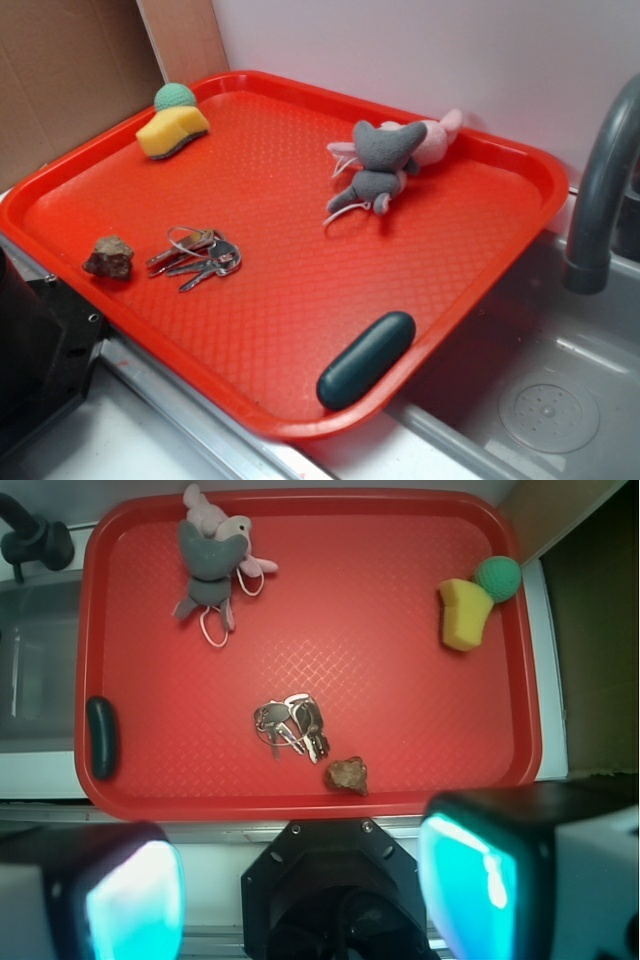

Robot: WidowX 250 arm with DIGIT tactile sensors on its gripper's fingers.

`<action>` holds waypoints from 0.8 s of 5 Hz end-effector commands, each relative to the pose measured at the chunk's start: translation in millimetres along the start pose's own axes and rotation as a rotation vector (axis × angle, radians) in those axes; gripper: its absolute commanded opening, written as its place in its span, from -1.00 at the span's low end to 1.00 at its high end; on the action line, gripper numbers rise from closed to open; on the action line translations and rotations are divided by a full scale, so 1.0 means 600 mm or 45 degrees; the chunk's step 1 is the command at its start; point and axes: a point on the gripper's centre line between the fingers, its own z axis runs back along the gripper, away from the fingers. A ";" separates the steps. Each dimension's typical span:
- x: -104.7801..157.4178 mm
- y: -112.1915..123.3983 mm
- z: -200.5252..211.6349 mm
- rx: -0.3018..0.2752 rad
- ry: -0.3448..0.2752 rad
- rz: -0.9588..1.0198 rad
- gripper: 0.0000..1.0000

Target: Grab the green sponge.

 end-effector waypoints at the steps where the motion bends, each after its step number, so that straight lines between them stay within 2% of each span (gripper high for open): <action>1: 0.000 0.000 0.000 0.000 0.000 0.000 1.00; 2: 0.044 0.073 -0.057 0.229 0.071 0.135 1.00; 3: 0.085 0.142 -0.102 0.258 0.022 0.194 1.00; 4: 0.107 0.182 -0.153 0.217 -0.024 0.227 1.00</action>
